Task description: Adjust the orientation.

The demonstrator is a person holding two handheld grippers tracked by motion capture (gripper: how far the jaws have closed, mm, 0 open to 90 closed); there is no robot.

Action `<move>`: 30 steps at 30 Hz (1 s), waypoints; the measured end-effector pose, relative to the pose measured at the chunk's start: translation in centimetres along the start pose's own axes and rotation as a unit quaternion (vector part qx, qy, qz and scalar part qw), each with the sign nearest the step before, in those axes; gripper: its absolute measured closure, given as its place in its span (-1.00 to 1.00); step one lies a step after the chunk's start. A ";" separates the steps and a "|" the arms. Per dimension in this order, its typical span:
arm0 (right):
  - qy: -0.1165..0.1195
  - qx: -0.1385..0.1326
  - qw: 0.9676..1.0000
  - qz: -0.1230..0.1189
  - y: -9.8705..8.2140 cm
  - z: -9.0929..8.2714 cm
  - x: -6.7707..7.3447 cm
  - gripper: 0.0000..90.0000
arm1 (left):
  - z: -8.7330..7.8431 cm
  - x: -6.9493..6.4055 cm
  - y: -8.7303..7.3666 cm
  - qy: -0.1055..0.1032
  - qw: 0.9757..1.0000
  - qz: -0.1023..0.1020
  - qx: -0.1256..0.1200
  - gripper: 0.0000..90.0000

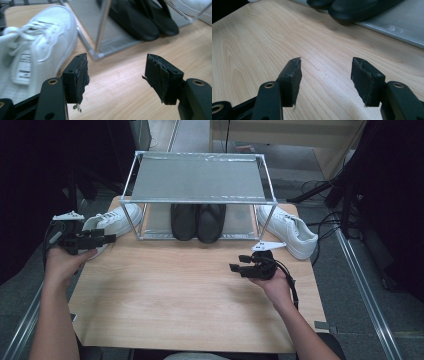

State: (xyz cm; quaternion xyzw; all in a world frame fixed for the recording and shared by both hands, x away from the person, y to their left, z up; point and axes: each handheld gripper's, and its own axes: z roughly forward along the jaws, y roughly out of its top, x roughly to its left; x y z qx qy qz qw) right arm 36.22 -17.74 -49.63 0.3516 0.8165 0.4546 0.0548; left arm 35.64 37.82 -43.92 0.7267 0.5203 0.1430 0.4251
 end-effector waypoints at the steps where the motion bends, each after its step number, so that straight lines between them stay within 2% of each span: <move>1: -0.001 0.001 1.000 0.000 0.0 0.0 0.0 -0.06 | 0.1 0.3 0.0 0.004 1.000 -0.002 0.000 -0.21; 3: -0.002 0.004 1.000 0.001 -0.1 -0.1 0.0 -0.06 | 0.1 0.7 -0.1 0.008 1.000 -0.006 -0.002 -0.21; 7: -0.008 0.002 1.000 0.001 -0.6 -0.5 0.0 -0.06 | -0.2 2.2 -0.1 0.026 0.999 -0.028 -0.014 -0.17; 10: -0.013 0.001 1.000 0.009 -0.8 -0.9 -0.1 -0.06 | -0.1 3.0 0.0 0.042 0.999 -0.032 -0.008 -0.12; 15: -0.023 0.001 1.000 0.014 -1.4 -1.4 -0.2 -0.06 | 0.8 4.0 0.3 0.055 0.998 -0.039 0.003 -0.11; 23: -0.037 -0.005 0.999 0.026 -2.4 -2.6 -0.4 -0.06 | 2.6 5.8 0.6 0.061 0.997 -0.051 0.013 -0.06; 25: -0.041 -0.007 0.999 0.028 -2.6 -2.9 -0.4 -0.06 | 3.1 6.0 0.6 0.060 0.997 -0.051 0.011 -0.04; 28: -0.046 -0.007 0.998 0.035 -2.9 -3.2 -0.5 -0.06 | 3.7 6.1 0.8 0.061 0.997 -0.038 0.012 0.10; 30: -0.047 -0.008 0.998 0.037 -3.0 -3.2 -0.5 -0.06 | 4.5 6.2 0.8 0.057 0.997 -0.040 0.016 0.15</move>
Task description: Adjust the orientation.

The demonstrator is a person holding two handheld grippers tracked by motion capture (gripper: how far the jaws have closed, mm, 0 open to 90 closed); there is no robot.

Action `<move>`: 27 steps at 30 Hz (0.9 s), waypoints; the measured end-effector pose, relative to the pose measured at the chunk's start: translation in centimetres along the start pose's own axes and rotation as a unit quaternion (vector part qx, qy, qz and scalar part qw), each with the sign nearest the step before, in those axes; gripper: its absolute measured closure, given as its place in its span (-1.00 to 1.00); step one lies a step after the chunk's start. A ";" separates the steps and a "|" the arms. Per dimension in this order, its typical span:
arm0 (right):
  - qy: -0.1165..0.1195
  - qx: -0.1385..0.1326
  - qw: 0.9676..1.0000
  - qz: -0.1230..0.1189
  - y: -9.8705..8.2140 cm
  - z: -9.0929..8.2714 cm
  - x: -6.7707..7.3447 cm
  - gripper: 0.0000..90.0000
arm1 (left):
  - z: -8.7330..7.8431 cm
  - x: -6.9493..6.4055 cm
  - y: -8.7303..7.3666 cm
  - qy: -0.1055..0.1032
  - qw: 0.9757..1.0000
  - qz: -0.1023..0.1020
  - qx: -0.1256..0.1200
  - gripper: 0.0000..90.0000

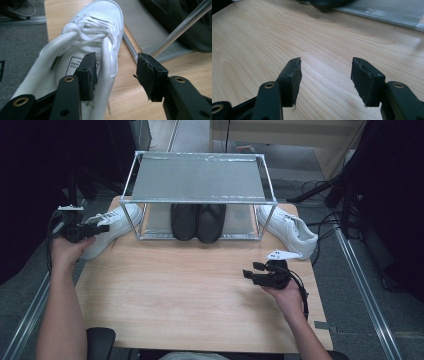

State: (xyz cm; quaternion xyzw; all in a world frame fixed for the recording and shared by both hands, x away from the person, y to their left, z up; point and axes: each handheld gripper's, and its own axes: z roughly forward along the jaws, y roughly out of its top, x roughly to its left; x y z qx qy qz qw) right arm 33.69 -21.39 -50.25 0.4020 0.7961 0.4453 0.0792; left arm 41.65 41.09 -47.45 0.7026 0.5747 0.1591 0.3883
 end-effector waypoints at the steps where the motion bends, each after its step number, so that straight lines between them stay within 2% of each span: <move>1: -0.001 0.000 1.000 0.000 -0.1 0.0 0.0 -0.06 | 0.4 0.0 0.0 0.000 1.000 0.001 0.002 0.16; 3: -0.001 0.001 1.000 0.000 -0.1 0.0 0.0 -0.06 | 1.0 -0.1 0.0 0.009 1.000 0.015 0.005 0.20; 6: -0.002 0.002 1.000 -0.001 -0.2 0.1 0.1 -0.06 | 1.5 -0.3 0.0 0.021 0.999 0.025 0.003 0.29; 10: -0.001 0.005 1.000 -0.003 -0.2 0.4 0.1 -0.06 | 1.4 -0.1 0.2 0.024 1.000 0.008 0.011 0.54; 13: 0.001 0.008 1.000 -0.005 -0.1 0.6 0.2 -0.06 | 1.5 -0.1 0.2 0.026 1.000 0.014 0.010 0.65; 19: 0.003 0.011 1.000 -0.007 -0.1 0.9 0.3 -0.06 | 1.4 -0.2 0.3 0.028 0.999 0.004 0.014 0.73; 23: 0.003 0.011 1.000 -0.005 -0.1 0.8 0.3 -0.06 | 1.3 -0.1 0.4 0.018 1.000 -0.019 0.014 0.77; 27: 0.003 0.009 1.000 -0.004 -0.1 0.8 0.2 -0.06 | 0.8 -0.1 0.5 0.020 0.999 -0.029 0.007 0.78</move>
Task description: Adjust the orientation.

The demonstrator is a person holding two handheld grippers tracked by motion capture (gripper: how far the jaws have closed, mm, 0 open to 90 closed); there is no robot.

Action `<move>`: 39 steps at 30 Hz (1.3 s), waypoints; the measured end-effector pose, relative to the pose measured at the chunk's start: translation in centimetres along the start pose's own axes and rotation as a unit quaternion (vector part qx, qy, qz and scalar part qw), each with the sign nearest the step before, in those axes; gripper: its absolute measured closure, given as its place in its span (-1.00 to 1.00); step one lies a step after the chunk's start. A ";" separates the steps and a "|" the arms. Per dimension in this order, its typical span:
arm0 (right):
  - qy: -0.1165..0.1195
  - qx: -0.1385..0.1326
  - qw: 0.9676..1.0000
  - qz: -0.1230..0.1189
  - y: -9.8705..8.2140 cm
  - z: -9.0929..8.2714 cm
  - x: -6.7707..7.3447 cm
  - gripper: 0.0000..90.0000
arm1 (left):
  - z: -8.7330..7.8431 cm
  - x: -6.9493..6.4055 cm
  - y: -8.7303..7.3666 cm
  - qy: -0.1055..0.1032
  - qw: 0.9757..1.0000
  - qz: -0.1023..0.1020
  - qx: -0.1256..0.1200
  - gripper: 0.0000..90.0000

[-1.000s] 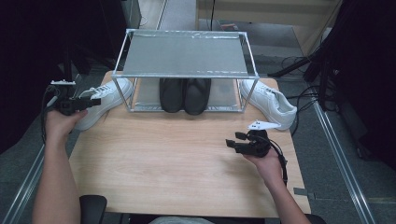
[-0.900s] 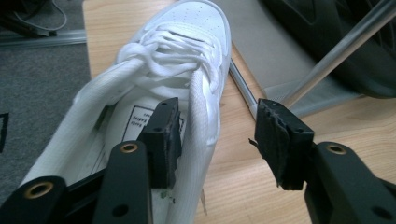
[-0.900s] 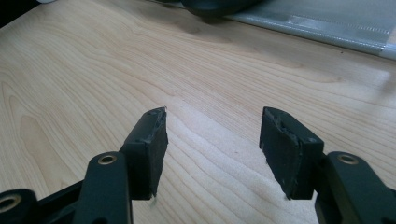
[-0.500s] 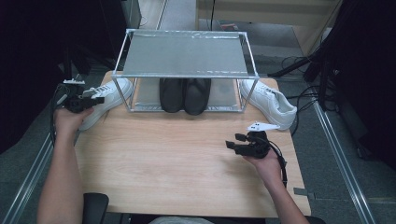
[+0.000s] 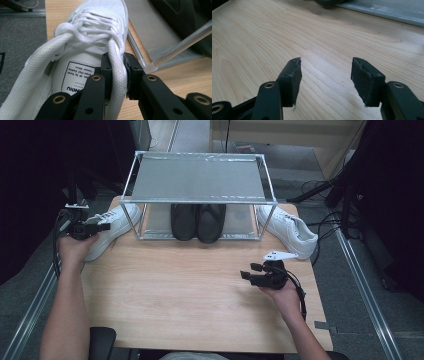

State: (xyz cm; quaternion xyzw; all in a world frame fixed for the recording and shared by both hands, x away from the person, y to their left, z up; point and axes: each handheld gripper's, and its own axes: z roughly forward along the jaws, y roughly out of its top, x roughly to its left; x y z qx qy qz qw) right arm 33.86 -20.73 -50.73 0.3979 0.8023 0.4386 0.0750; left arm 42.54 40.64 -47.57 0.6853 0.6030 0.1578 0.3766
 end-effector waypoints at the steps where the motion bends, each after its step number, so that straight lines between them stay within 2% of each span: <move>1: 0.000 0.000 1.000 0.001 0.0 0.0 0.0 -0.06 | -0.3 0.0 0.1 0.001 1.000 0.000 -0.002 0.78; 7: 0.002 0.000 1.000 0.001 0.1 0.1 0.0 -0.06 | -1.6 0.0 0.3 0.001 1.000 -0.020 -0.011 0.79; 16: 0.014 0.001 1.000 -0.007 0.7 0.8 0.3 -0.07 | -3.3 -0.4 -0.3 0.003 1.000 -0.022 -0.010 0.79; 26: 0.030 0.001 0.999 -0.019 1.9 2.0 0.7 -0.09 | -5.6 -0.7 -2.2 0.007 1.000 -0.023 -0.008 0.78; 34: 0.047 0.003 0.999 -0.027 3.1 3.2 0.9 -0.09 | -7.5 -1.5 -3.7 0.012 1.000 -0.015 -0.007 0.78; 39: 0.053 -0.004 0.998 -0.025 3.6 3.3 1.0 -0.09 | -8.7 -2.0 -4.8 0.017 1.000 -0.019 -0.007 0.78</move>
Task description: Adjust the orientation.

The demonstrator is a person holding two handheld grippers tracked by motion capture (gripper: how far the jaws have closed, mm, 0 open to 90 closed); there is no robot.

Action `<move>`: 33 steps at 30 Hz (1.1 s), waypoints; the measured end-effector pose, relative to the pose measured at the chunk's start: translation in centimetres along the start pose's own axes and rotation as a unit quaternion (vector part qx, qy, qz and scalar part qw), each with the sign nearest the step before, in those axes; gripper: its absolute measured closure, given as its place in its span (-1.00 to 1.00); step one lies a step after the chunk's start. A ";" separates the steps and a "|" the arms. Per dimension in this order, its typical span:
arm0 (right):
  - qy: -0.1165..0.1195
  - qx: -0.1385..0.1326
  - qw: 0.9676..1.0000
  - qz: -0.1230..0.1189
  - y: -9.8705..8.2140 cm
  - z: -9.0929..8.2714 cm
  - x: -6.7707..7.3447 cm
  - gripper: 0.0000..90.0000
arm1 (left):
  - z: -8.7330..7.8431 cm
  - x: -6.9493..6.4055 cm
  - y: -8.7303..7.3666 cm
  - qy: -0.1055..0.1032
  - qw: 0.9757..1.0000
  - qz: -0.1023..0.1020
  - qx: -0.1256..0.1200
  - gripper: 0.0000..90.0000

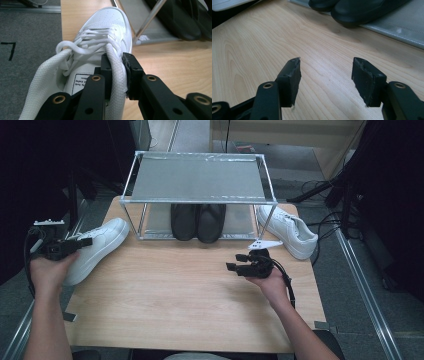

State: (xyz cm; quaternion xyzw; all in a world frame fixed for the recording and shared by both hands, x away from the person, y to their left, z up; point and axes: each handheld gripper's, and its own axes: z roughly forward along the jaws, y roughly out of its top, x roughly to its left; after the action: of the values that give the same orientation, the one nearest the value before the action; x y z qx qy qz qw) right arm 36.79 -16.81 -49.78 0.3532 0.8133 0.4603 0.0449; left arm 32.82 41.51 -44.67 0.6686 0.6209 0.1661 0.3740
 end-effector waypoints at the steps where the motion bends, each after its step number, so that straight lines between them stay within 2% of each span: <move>1: 0.001 -0.002 1.000 0.000 0.1 0.0 0.0 -0.09 | -0.2 -0.1 -0.2 -0.001 1.000 -0.001 0.001 0.78; 11: 0.004 -0.004 1.000 -0.007 0.8 0.8 0.1 -0.09 | -2.3 -1.7 -2.5 -0.007 1.000 -0.001 0.001 0.78; 14: 0.007 -0.005 1.000 -0.007 0.9 0.9 0.1 -0.09 | -2.8 -2.3 -3.1 -0.017 1.000 0.000 -0.001 0.78; 20: 0.009 -0.003 1.000 -0.004 1.1 0.9 0.2 -0.09 | -3.3 -4.1 -3.9 -0.040 0.999 0.021 0.007 0.78; 24: 0.007 -0.002 1.000 -0.004 1.1 0.9 0.1 -0.09 | -3.0 -5.6 -3.8 -0.057 0.997 0.043 0.014 0.78; 28: 0.007 -0.001 1.000 -0.003 1.0 1.0 0.1 -0.09 | -2.5 -7.2 -3.7 -0.072 0.995 0.062 0.018 0.78; 33: 0.008 0.002 1.000 -0.002 1.0 0.9 0.1 -0.09 | -1.9 -9.2 -3.7 -0.097 0.992 0.083 0.021 0.77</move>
State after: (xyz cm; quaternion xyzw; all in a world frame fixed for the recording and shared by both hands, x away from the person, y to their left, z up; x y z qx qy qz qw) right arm 37.63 -15.77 -49.46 0.3479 0.8152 0.4614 0.0392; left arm 27.30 33.10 -43.74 0.7385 0.5274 0.1175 0.4033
